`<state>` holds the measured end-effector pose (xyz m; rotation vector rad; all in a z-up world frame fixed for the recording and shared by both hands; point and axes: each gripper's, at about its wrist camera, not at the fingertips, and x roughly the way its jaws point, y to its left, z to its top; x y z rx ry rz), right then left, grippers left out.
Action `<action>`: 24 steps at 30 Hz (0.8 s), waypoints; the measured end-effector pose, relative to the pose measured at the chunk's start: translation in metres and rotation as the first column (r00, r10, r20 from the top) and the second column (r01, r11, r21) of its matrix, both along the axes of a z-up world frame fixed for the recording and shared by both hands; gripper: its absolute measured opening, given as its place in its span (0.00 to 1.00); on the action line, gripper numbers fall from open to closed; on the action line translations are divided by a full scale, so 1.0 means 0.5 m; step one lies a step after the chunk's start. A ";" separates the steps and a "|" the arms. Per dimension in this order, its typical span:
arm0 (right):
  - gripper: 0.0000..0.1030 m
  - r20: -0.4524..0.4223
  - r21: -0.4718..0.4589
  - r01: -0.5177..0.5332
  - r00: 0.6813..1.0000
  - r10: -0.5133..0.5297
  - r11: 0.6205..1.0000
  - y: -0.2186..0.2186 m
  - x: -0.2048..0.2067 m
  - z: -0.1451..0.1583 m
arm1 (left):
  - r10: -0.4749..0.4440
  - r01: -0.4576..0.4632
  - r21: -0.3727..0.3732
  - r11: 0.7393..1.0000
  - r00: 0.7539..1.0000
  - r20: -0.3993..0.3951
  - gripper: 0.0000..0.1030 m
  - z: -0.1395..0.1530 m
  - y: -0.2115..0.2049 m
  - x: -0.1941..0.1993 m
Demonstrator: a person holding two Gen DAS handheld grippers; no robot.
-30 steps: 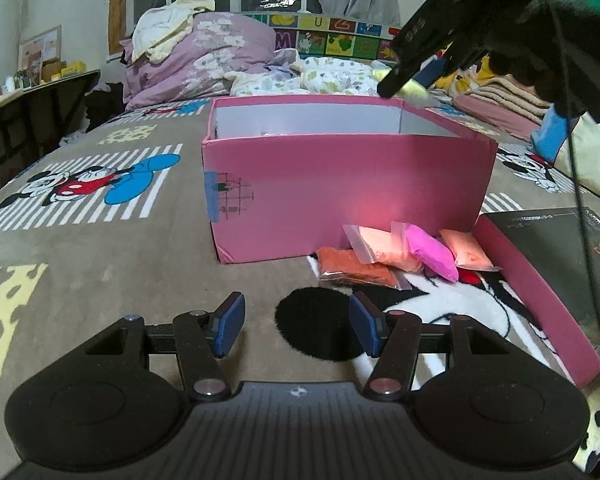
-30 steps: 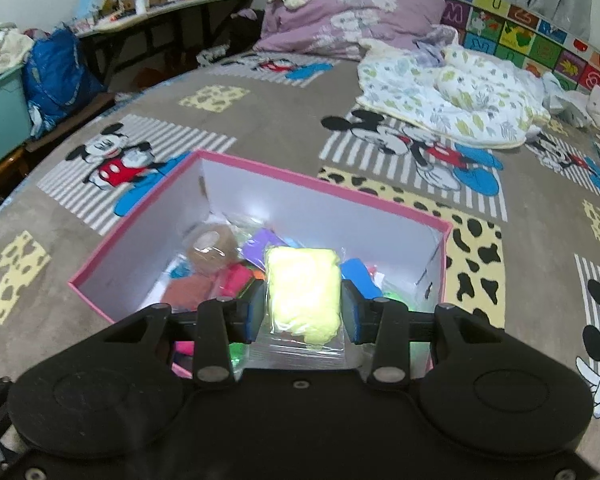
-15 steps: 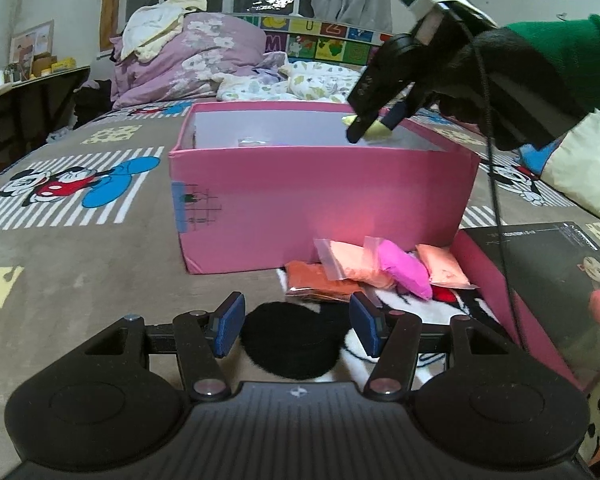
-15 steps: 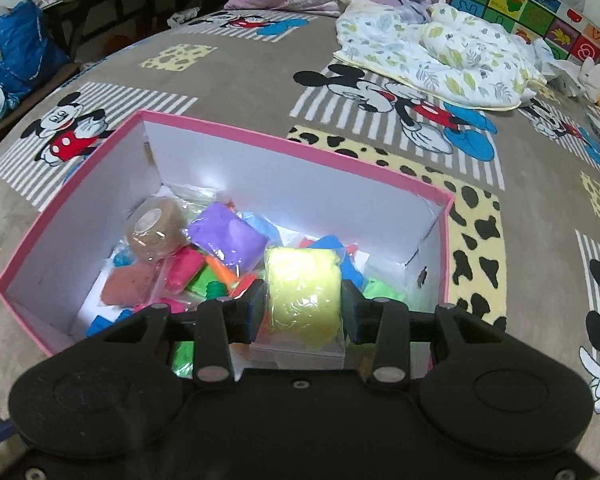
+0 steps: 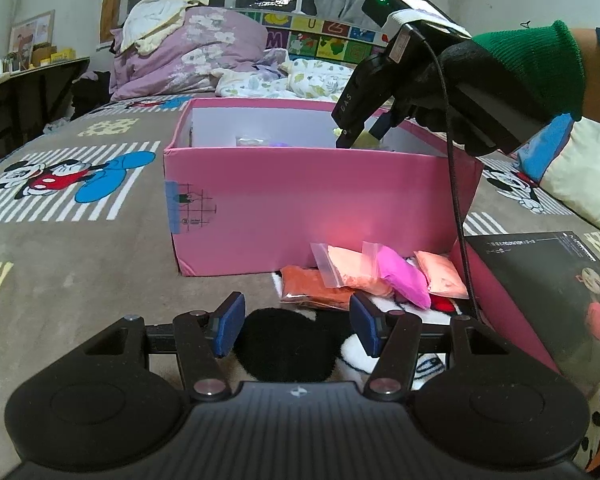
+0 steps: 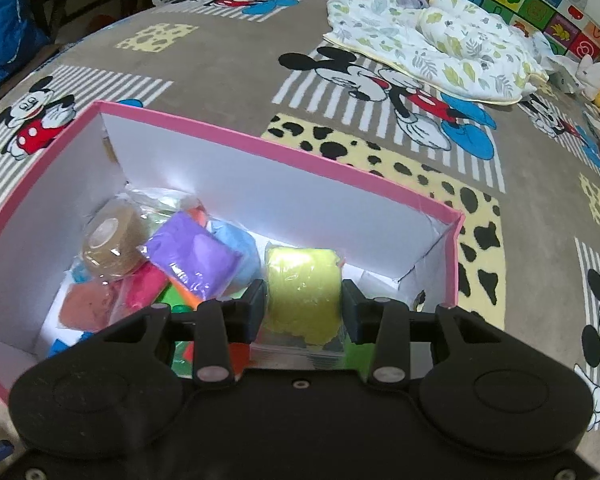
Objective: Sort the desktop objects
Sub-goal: 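Open the right tool to drop the yellow packet into the box, then move the right tool to the black magazine beside the box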
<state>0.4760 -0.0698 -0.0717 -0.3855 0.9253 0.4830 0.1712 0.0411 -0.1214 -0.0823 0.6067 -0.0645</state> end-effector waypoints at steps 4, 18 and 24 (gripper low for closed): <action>0.39 -0.008 -0.025 0.005 1.000 -0.005 1.000 0.007 0.009 -0.013 | -0.002 0.002 0.000 1.000 1.000 -0.003 0.55 -0.001 0.002 0.002; 0.66 0.037 -0.019 0.004 0.999 -0.003 1.000 -0.001 -0.021 0.024 | 0.000 0.000 0.006 1.000 1.000 -0.001 0.55 0.002 0.008 -0.003; 0.68 0.066 0.034 0.008 0.998 -0.011 0.999 -0.025 -0.053 0.065 | -0.005 0.005 -0.011 1.000 1.000 -0.010 0.55 0.002 0.008 -0.006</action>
